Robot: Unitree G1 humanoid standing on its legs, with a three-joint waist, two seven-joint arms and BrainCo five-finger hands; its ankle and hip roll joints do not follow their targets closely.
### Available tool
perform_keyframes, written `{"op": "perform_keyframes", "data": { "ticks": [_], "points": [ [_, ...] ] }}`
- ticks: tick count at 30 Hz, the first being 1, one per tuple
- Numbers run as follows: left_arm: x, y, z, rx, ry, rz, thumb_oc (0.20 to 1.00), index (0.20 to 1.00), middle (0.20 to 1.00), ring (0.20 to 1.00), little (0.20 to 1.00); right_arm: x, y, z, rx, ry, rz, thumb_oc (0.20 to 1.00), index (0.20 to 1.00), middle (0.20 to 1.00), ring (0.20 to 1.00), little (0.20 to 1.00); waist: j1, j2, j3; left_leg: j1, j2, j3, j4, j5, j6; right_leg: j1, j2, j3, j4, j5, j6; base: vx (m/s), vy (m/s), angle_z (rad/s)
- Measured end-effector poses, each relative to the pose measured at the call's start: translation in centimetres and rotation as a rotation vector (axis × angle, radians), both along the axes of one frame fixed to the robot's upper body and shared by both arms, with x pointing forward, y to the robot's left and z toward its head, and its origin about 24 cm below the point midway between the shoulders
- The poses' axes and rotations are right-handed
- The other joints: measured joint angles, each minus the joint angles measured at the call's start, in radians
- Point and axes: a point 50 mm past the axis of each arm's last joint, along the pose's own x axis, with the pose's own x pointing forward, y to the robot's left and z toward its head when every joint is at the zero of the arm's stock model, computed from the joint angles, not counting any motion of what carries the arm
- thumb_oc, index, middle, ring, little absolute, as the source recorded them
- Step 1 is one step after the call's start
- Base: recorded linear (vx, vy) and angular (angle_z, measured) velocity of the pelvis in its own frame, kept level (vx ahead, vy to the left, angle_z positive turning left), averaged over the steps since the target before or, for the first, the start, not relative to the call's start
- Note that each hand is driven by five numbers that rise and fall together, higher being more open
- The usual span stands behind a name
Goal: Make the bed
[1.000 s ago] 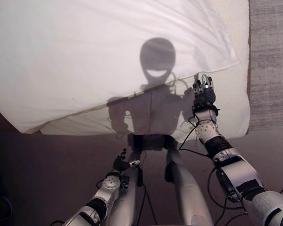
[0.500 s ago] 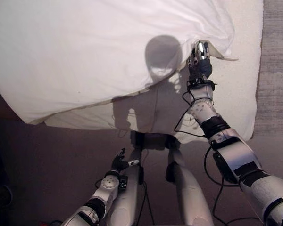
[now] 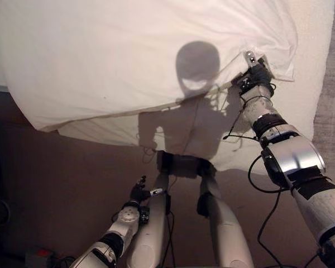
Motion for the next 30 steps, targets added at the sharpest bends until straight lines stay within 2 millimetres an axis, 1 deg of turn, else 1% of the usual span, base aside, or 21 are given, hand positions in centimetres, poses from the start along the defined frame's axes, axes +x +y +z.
{"op": "perform_keyframes", "data": {
  "ticks": [1, 3, 4, 5, 7, 8, 9, 10, 12, 14, 16, 18, 23, 26, 30],
  "points": [
    [0.1, -0.6, 0.1, -0.009, -0.005, -0.006, 1.000, 1.000, 1.000, 1.000, 1.000, 0.0, 0.3, -0.1, -0.007, 0.008, -0.003, 1.000, 1.000, 1.000, 1.000, 1.000, -0.001, -0.001, 0.000, -0.002, 0.000, 0.000, 0.002, 0.000, 0.000, -0.001, 0.000, -0.001, 0.000, 0.000, 0.000, 0.01, 0.026, 0.08],
    [0.4, -0.6, 0.3, -0.001, -0.012, 0.010, 1.000, 1.000, 1.000, 1.000, 1.000, 0.0, 0.7, -0.6, -0.004, 0.029, -0.026, 1.000, 1.000, 1.000, 1.000, 1.000, -0.006, -0.005, -0.001, -0.003, -0.002, -0.001, 0.002, 0.000, 0.000, -0.001, -0.001, -0.002, 0.000, 0.000, 0.000, 0.00, 0.000, 0.00],
    [0.6, -0.7, 0.5, 0.003, -0.020, 0.011, 1.000, 1.000, 1.000, 1.000, 1.000, 0.0, 1.4, -1.3, -0.005, 0.044, -0.020, 1.000, 1.000, 1.000, 1.000, 1.000, -0.009, -0.010, -0.001, -0.003, -0.002, -0.001, 0.002, 0.000, 0.000, 0.000, -0.001, -0.002, 0.000, 0.000, 0.000, 0.00, 0.000, 0.00],
    [0.7, -0.7, 0.5, 0.008, -0.024, 0.016, 1.000, 1.000, 1.000, 1.000, 1.000, -0.1, 1.8, -1.6, 0.001, 0.038, -0.012, 1.000, 1.000, 1.000, 1.000, 1.000, -0.012, -0.018, -0.001, -0.003, -0.002, -0.001, 0.003, 0.000, 0.000, 0.000, -0.001, -0.002, 0.000, 0.000, 0.000, 0.00, 0.033, -0.01],
    [0.7, -0.5, 0.6, 0.020, -0.026, 0.033, 1.000, 1.000, 1.000, 1.000, 1.000, -0.2, 3.5, -2.8, 0.014, 0.045, 0.020, 1.000, 1.000, 1.000, 1.000, 1.000, -0.031, -0.042, -0.003, -0.003, -0.002, 0.001, 0.006, 0.000, 0.000, 0.000, -0.001, -0.002, 0.000, 0.000, 0.000, 0.00, 0.043, -0.01],
    [0.8, -0.2, 0.5, 0.030, -0.024, 0.044, 1.000, 1.000, 1.000, 1.000, 1.000, -0.5, 4.5, -3.4, 0.037, 0.008, 0.047, 1.000, 1.000, 1.000, 1.000, 1.000, -0.039, -0.061, -0.004, -0.002, -0.003, 0.002, 0.009, -0.001, 0.000, 0.001, -0.002, 0.000, 0.000, 0.000, 0.000, -0.01, 0.046, -0.02],
    [0.8, -0.2, 0.6, 0.033, -0.025, 0.046, 1.000, 1.000, 1.000, 1.000, 1.000, -0.6, 5.0, -3.9, 0.037, 0.008, 0.058, 1.000, 1.000, 1.000, 1.000, 1.000, -0.044, -0.067, -0.004, -0.002, -0.003, 0.002, 0.010, -0.001, 0.000, 0.001, -0.002, 0.001, 0.000, 0.000, 0.000, -0.01, 0.034, 0.00],
    [1.0, -0.3, 0.7, 0.030, -0.032, 0.050, 1.000, 1.000, 1.000, 1.000, 1.000, -1.0, 6.0, -4.4, 0.051, -0.013, 0.086, 1.000, 1.000, 1.000, 1.000, 1.000, -0.055, -0.074, -0.004, -0.002, -0.004, 0.002, 0.010, -0.001, 0.000, 0.002, -0.003, 0.001, 0.000, 0.001, 0.002, -0.01, 0.040, 0.00],
    [1.3, -0.5, 0.9, 0.028, -0.038, 0.050, 1.000, 1.000, 1.000, 1.000, 1.000, -1.3, 7.2, -5.0, 0.055, -0.019, 0.117, 1.000, 1.000, 1.000, 1.000, 1.000, -0.062, -0.081, -0.005, -0.002, -0.007, 0.006, 0.012, -0.001, 0.001, 0.002, -0.004, 0.006, 0.000, 0.005, 0.006, -0.01, 0.047, -0.03],
    [1.4, -0.3, 1.0, 0.031, -0.043, 0.058, 1.000, 1.000, 1.000, 1.000, 1.000, -2.0, 7.8, -5.1, 0.076, -0.066, 0.156, 1.000, 1.000, 1.000, 1.000, 1.000, -0.063, -0.088, -0.004, -0.001, -0.008, 0.008, 0.013, -0.002, 0.002, 0.000, -0.005, 0.014, 0.000, 0.009, 0.011, -0.01, 0.040, -0.08],
    [1.3, 0.0, 0.9, 0.038, -0.037, 0.067, 1.000, 1.000, 1.000, 1.000, 1.000, -2.1, 8.4, -5.2, 0.059, -0.076, 0.182, 1.000, 1.000, 1.000, 1.000, 1.000, -0.062, -0.090, -0.005, -0.001, -0.009, 0.019, 0.013, -0.003, 0.003, -0.004, -0.005, 0.025, 0.000, 0.012, 0.016, -0.01, 0.035, -0.15],
    [1.2, 0.2, 0.8, 0.043, -0.030, 0.082, 1.000, 1.000, 1.000, 1.000, 1.000, -2.2, 8.8, -5.1, 0.057, -0.083, 0.194, 1.000, 1.000, 1.000, 1.000, 1.000, -0.063, -0.091, -0.005, -0.001, -0.010, 0.031, 0.013, -0.002, 0.004, -0.007, -0.006, 0.034, 0.000, 0.014, 0.020, -0.01, 0.024, -0.12],
    [1.0, 0.6, 0.5, 0.041, -0.014, 0.110, 1.000, 1.000, 1.000, 1.000, 1.000, -2.2, 9.3, -4.3, 0.058, -0.107, 0.210, 1.000, 1.000, 1.000, 1.000, 1.000, -0.062, -0.091, -0.005, -0.001, -0.009, 0.034, 0.014, -0.003, 0.004, -0.010, -0.004, 0.040, 0.000, 0.014, 0.023, 0.00, 0.002, -0.02],
    [1.0, 0.8, 0.6, 0.035, -0.013, 0.118, 1.000, 1.000, 1.000, 1.000, 1.000, -2.0, 9.9, -3.0, 0.056, -0.135, 0.223, 1.000, 1.000, 1.000, 1.000, 1.000, -0.061, -0.091, -0.005, -0.001, -0.008, 0.033, 0.015, -0.003, 0.004, -0.009, -0.004, 0.040, 0.000, 0.017, 0.018, 0.00, 0.000, 0.00],
    [1.1, 0.9, 0.6, 0.020, -0.015, 0.128, 1.000, 1.000, 1.000, 1.000, 1.000, -0.9, 10.3, -0.3, 0.029, -0.128, 0.205, 1.000, 1.000, 1.000, 1.000, 1.000, -0.050, -0.091, -0.005, -0.001, -0.006, 0.032, 0.016, -0.003, 0.003, -0.009, -0.002, 0.040, 0.000, 0.020, 0.018, 0.00, 0.000, 0.00]
  ]
}}
